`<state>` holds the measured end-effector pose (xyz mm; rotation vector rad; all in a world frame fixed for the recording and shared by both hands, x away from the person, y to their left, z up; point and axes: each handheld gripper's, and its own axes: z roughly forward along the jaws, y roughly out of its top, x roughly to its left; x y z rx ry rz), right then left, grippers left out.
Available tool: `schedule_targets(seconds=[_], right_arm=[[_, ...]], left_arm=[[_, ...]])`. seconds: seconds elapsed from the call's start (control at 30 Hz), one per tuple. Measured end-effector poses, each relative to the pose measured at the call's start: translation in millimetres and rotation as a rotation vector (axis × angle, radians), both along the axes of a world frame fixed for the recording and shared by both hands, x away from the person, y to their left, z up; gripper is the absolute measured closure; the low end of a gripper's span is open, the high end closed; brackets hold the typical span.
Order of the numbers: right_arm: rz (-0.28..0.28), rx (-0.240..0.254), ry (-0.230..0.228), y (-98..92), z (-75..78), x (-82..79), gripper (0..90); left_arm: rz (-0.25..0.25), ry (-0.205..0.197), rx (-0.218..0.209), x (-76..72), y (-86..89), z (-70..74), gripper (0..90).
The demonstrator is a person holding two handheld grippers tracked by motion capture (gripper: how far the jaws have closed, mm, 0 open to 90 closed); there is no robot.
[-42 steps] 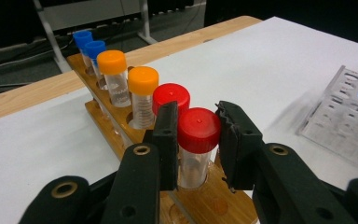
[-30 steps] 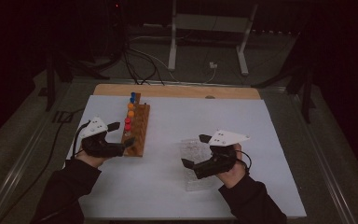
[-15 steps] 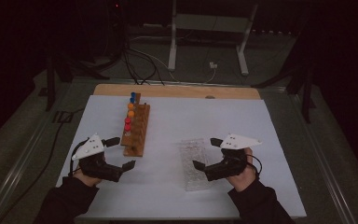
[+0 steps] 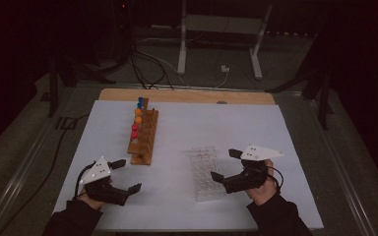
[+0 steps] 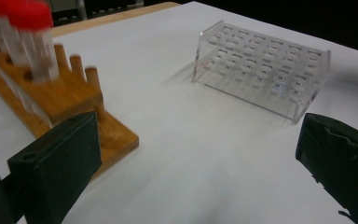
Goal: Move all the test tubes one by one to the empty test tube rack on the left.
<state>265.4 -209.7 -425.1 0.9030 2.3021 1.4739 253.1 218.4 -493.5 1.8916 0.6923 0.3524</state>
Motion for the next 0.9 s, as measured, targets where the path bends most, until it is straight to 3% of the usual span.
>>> schedule_targets(seconds=[0.1, 0.2, 0.4, 0.7, 0.9], right_arm=[[-0.001, 0.005, -0.002, -1.1, -1.0, -0.2, 0.0], [-0.001, 0.009, -0.011, -2.0, -1.5, -0.5, 0.0], [-0.006, 0.016, -0.028, -3.1, -1.0, -0.2, 0.0], [0.0, -0.011, -0.027, -0.5, -3.8, 0.7, 0.0], [-0.001, 0.002, -0.029, -1.0, -2.8, 0.7, 0.0]], left_arm=[[0.021, 0.019, 0.022, -1.3, 1.0, -6.3, 1.0], [0.027, 0.004, 0.029, -1.8, 0.4, -6.1, 1.0], [0.007, 0.024, 0.04, 1.5, -0.5, -9.0, 1.0], [-0.013, 0.016, 0.005, 1.5, 0.0, -7.4, 1.0], [-0.01, 0.017, -0.005, 0.3, -0.1, -6.0, 1.0]])
